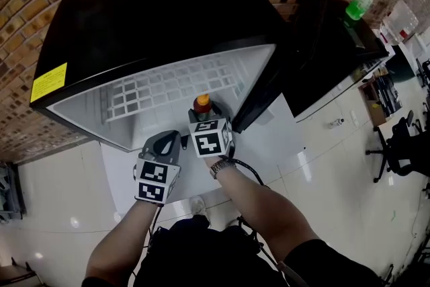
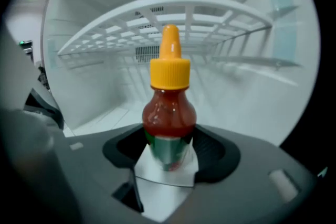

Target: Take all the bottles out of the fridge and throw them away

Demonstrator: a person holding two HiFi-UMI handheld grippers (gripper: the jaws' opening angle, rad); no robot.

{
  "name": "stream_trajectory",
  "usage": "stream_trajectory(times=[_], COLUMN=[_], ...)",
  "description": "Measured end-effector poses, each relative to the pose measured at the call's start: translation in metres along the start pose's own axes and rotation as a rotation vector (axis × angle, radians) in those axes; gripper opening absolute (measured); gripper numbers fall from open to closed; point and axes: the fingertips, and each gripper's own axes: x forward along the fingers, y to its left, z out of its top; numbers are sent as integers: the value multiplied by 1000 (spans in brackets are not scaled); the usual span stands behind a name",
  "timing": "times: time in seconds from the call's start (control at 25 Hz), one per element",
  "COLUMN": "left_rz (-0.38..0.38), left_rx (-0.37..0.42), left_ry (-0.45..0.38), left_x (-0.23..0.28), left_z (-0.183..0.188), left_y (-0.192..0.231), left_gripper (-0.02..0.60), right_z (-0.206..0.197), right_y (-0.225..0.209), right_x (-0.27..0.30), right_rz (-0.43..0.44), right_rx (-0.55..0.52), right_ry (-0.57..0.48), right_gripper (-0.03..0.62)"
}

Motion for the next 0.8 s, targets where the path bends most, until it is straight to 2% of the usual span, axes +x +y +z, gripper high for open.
stream_trajectory(times=[0.4, 0.8], left_rz=[27, 24], left_rx=[25, 54], left_ry=[11, -2], left_x=[-19, -35], left_z=[-6, -5], left_y=[-53, -150], left_gripper=[5, 5], right_z=[-30, -74], right_y=[12, -10], right_x=[-65, -156], right_rz=[66, 97], right_rx=[-40, -42], right_ry=[-22, -55], right_gripper=[273, 273])
